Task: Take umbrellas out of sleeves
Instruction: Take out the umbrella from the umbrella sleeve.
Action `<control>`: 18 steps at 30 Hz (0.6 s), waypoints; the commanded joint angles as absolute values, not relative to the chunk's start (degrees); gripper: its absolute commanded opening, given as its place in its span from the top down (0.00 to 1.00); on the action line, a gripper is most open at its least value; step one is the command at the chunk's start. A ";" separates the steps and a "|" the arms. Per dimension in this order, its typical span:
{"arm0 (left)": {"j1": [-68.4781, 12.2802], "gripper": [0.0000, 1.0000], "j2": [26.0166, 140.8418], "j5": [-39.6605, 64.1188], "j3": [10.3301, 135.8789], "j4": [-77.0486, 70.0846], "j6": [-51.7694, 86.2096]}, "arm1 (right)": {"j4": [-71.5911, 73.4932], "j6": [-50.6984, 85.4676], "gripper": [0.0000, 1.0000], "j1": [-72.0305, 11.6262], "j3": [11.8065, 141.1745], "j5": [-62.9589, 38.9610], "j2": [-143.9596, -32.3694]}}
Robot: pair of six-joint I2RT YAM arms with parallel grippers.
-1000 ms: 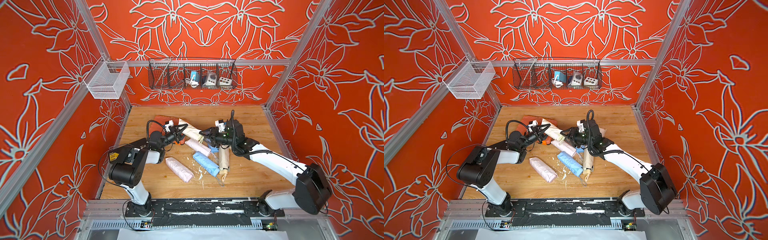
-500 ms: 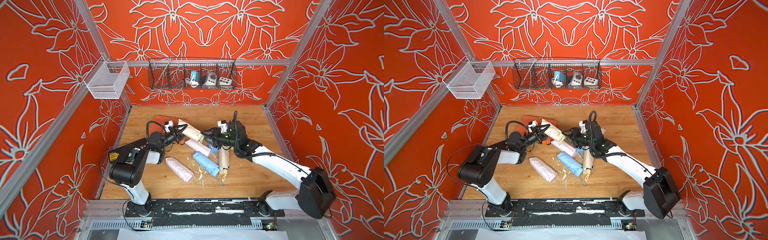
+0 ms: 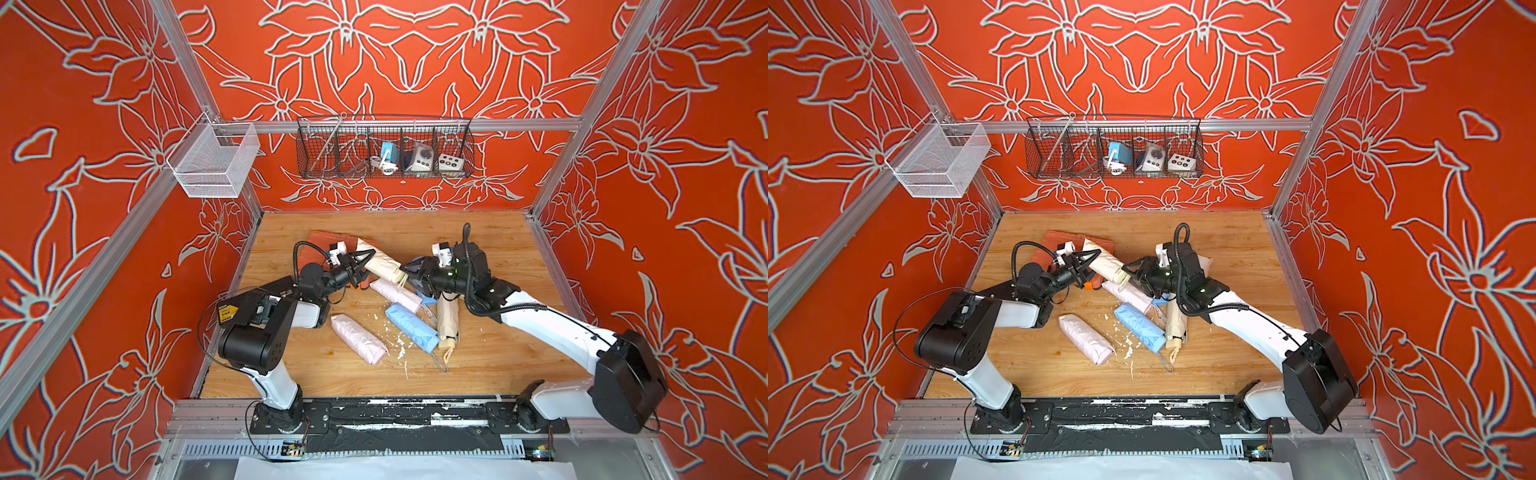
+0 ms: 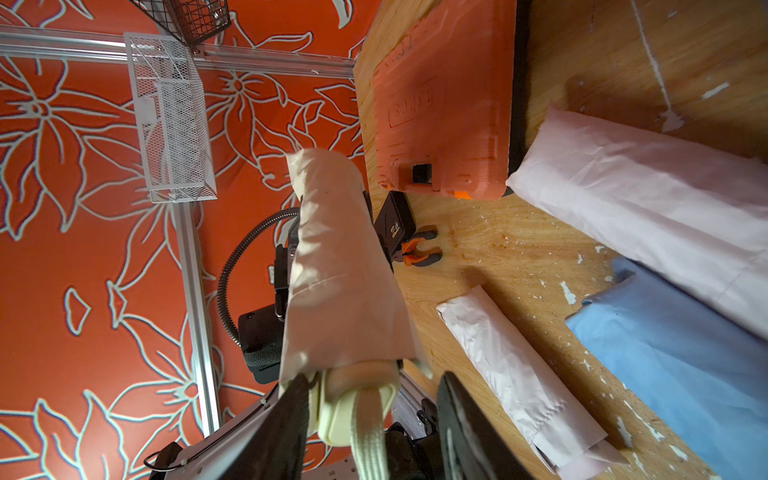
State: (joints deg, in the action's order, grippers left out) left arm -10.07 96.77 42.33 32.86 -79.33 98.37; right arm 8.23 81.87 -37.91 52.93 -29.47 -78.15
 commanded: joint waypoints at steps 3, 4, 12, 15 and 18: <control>-9.84 0.68 96.26 42.91 34.11 -83.67 97.95 | 12.36 85.41 0.48 -38.75 54.41 -29.45 -79.78; -9.84 0.68 96.32 42.81 34.23 -83.91 98.14 | 12.97 85.86 0.48 -38.76 54.22 -29.38 -80.13; -9.84 0.68 96.42 42.88 34.45 -85.08 99.02 | 16.21 87.82 0.50 -38.86 54.43 -28.85 -82.35; -9.84 0.68 96.55 42.89 34.11 -85.12 98.84 | 16.43 87.71 0.50 -38.93 56.04 -29.56 -83.63; -9.84 0.68 97.08 42.89 34.10 -85.34 98.64 | 16.76 88.27 0.50 -39.07 57.20 -30.17 -84.71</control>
State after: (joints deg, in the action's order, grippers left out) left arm -9.67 96.88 41.65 32.88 -79.44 98.19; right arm 14.20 86.61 -38.33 54.70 -29.61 -83.50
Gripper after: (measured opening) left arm 0.336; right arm 0.500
